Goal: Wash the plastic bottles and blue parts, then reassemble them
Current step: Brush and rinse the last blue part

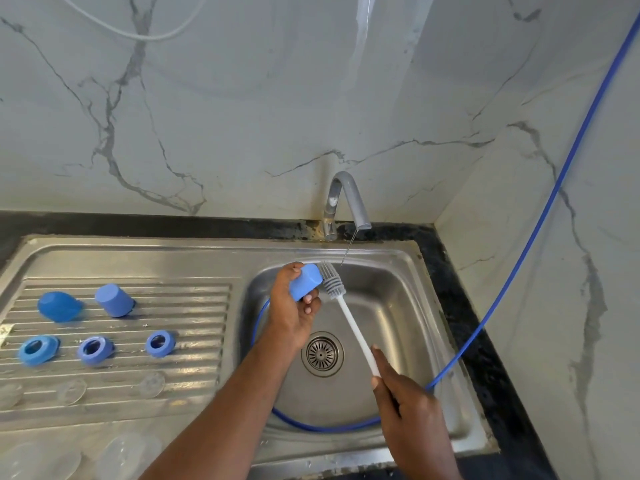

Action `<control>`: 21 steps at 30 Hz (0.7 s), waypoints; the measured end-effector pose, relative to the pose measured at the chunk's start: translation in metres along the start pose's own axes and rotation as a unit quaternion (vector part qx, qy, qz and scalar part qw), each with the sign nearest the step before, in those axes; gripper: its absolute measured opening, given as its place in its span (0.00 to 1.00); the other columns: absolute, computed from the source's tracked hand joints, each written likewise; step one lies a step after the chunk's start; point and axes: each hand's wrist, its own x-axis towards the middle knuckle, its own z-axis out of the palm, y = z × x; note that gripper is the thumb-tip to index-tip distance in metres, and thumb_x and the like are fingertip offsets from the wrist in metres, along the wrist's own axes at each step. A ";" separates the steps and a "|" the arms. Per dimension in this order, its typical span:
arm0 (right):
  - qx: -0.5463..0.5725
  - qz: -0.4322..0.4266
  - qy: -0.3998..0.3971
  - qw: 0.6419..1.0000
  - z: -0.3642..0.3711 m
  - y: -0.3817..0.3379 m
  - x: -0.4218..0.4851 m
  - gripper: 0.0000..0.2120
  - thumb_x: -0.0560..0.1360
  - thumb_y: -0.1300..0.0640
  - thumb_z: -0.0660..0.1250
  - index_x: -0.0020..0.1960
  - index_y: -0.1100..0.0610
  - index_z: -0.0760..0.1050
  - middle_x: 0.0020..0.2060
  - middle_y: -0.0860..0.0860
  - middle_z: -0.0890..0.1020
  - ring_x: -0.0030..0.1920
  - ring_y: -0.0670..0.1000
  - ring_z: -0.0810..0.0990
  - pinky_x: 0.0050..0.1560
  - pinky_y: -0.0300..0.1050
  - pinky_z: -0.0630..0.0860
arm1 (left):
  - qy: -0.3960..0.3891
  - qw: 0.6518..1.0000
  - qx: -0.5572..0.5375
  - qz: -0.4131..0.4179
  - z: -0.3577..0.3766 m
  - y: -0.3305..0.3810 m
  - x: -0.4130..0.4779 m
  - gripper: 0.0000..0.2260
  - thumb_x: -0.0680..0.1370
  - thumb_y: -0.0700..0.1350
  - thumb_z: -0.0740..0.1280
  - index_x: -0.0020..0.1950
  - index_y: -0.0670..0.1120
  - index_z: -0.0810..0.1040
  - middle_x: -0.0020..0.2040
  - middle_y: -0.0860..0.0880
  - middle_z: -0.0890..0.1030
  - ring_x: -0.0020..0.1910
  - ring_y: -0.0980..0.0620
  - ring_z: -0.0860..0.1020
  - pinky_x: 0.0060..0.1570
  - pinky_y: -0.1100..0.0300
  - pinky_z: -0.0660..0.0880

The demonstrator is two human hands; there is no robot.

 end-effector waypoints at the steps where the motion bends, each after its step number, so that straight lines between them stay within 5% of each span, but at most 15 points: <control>1: 0.003 0.004 -0.004 1.000 0.000 0.002 -0.004 0.29 0.74 0.63 0.75 0.70 0.43 0.76 0.30 0.38 0.70 0.30 0.36 0.70 0.31 0.25 0.63 | 0.002 1.000 0.014 -0.003 -0.001 0.002 0.001 0.05 0.75 0.45 0.66 0.47 0.45 0.75 0.38 0.45 0.76 0.26 0.55 0.66 0.23 0.64 0.62; 5: 0.004 0.018 0.022 1.000 0.000 0.006 -0.001 0.28 0.75 0.63 0.74 0.71 0.45 0.74 0.31 0.37 0.70 0.30 0.38 0.70 0.31 0.26 0.64 | -0.021 0.994 0.099 -0.049 -0.002 0.001 -0.002 0.10 0.82 0.48 0.62 0.56 0.43 0.79 0.44 0.43 0.79 0.34 0.52 0.74 0.32 0.61 0.70; 10: 0.011 0.033 0.033 0.999 -0.006 0.009 0.009 0.27 0.77 0.60 0.71 0.73 0.45 0.72 0.26 0.43 0.67 0.33 0.41 0.72 0.31 0.31 0.66 | -0.141 0.967 0.206 -0.055 0.001 -0.003 -0.016 0.17 0.80 0.48 0.65 0.66 0.43 0.77 0.55 0.39 0.83 0.49 0.45 0.84 0.48 0.52 0.81; 15: 0.028 -0.003 0.010 1.000 -0.006 0.014 0.003 0.26 0.78 0.57 0.70 0.74 0.44 0.71 0.29 0.40 0.65 0.32 0.36 0.69 0.31 0.27 0.64 | -0.053 0.990 0.126 -0.028 0.000 -0.005 -0.018 0.11 0.84 0.45 0.57 0.61 0.47 0.76 0.48 0.39 0.82 0.38 0.46 0.76 0.36 0.55 0.73; 21: 0.033 -0.092 -0.038 0.995 -0.010 0.017 -0.006 0.25 0.78 0.49 0.61 0.75 0.43 0.69 0.31 0.44 0.66 0.29 0.40 0.67 0.30 0.28 0.65 | 0.004 0.991 0.126 0.040 0.003 -0.003 -0.030 0.14 0.80 0.52 0.62 0.60 0.47 0.77 0.48 0.46 0.84 0.39 0.52 0.81 0.42 0.54 0.75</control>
